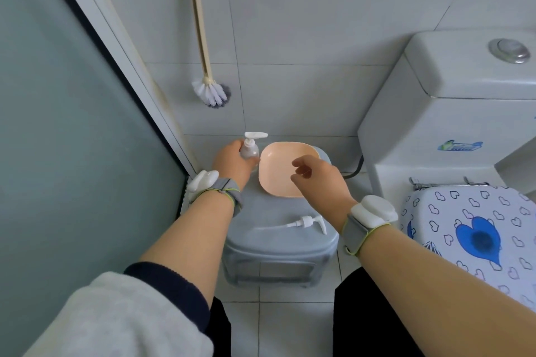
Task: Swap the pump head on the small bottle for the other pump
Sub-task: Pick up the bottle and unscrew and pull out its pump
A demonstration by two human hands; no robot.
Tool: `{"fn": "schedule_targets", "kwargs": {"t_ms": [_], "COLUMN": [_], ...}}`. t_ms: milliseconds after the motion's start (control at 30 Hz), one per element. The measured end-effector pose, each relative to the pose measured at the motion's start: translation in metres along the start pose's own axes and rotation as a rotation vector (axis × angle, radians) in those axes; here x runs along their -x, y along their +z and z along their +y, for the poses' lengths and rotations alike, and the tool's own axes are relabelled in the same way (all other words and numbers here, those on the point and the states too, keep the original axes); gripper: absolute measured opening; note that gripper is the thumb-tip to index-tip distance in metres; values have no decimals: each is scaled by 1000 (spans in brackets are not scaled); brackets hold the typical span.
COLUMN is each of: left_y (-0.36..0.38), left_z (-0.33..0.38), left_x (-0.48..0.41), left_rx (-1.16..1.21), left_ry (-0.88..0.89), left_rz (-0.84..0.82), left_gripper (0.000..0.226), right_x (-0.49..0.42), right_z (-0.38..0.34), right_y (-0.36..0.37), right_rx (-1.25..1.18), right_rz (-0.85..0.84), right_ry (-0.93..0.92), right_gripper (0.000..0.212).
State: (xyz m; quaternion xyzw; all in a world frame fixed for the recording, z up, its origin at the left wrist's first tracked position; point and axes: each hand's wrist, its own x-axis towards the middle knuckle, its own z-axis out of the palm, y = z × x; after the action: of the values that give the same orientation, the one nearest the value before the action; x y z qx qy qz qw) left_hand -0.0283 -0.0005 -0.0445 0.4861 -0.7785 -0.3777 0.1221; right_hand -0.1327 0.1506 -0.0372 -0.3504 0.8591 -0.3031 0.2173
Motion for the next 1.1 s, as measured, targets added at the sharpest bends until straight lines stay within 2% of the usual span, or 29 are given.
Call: {"fn": "schedule_targets", "kwargs": {"t_ms": [333, 700, 967, 1100], "left_y": [-16, -11, -5, -4], "left_z": [22, 45, 47, 51], "left_x": [37, 84, 90, 89], "left_rx": [135, 109, 209, 211], "left_ry": [111, 195, 257, 257], "left_rz": [207, 123, 88, 146], "left_gripper": [36, 22, 35, 34], "right_x": [6, 31, 33, 35], "right_z": [-48, -67, -67, -69], "right_y": [-9, -17, -35, -34], "right_rx": [-243, -303, -384, -420], "right_rz": [152, 261, 278, 289], "right_ry": [-59, -113, -40, -4], "right_gripper": [23, 22, 20, 33]}}
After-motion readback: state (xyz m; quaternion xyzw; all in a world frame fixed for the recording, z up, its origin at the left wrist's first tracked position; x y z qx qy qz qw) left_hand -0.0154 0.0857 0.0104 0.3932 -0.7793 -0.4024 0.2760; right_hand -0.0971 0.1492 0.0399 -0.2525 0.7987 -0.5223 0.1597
